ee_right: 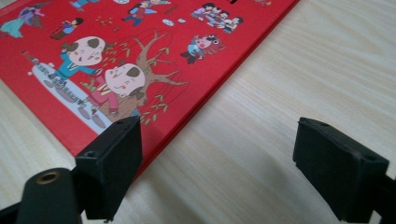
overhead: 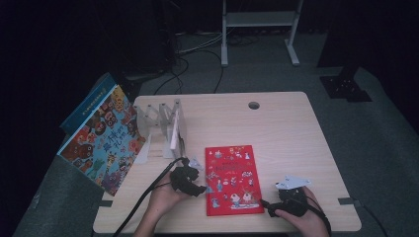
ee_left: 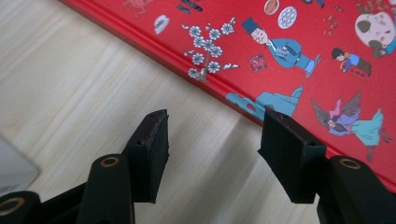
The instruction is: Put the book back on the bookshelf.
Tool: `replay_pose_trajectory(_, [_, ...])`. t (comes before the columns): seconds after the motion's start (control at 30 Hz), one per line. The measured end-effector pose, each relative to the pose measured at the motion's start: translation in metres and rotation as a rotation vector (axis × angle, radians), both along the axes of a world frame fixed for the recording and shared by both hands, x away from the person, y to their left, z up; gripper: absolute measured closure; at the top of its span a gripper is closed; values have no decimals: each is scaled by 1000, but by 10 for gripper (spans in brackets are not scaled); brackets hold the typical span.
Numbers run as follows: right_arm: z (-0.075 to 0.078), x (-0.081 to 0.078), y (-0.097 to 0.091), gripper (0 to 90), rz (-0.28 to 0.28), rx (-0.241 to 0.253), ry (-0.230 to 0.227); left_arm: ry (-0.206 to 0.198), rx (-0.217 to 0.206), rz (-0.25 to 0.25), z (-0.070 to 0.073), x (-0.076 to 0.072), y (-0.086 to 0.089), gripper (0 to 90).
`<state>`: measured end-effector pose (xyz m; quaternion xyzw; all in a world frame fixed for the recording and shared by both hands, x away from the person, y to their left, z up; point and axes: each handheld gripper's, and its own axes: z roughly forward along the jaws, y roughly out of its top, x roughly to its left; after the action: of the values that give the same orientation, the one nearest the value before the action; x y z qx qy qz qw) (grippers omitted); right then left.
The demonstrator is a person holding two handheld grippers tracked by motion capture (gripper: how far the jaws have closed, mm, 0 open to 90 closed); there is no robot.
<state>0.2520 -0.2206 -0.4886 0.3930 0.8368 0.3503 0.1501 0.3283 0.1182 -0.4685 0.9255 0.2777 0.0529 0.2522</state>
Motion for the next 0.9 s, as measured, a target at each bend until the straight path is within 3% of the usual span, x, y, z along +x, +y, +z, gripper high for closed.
replay_pose_trajectory(0.23, [1,-8,4,148,26,-5,5,-2,-22,3,-1,-2,-3,426])
replay_pose_trajectory(0.37, [0,-13,7,144,48,-17,3,7,-62,-11,-4,-5,-14,425])
replay_pose_trajectory(0.47, [0,-13,7,144,46,-23,5,0,-68,-13,-5,-6,-18,417])
replay_pose_trajectory(0.53, [-1,-13,7,145,46,-30,8,-8,-65,-14,-5,-7,-21,400])
replay_pose_trajectory(0.57, [-3,-12,6,124,36,-62,7,-10,-65,-11,-6,-7,-21,393])
replay_pose_trajectory(0.7, [-5,-7,1,129,21,-42,37,-34,-53,-2,-7,-5,-21,285])
replay_pose_trajectory(0.77, [-5,-5,-3,145,-1,-52,19,-27,-63,7,-7,-4,-21,250])
replay_pose_trajectory(0.9, [-6,0,-11,150,-34,-61,12,-61,-67,21,-4,-1,-18,195])
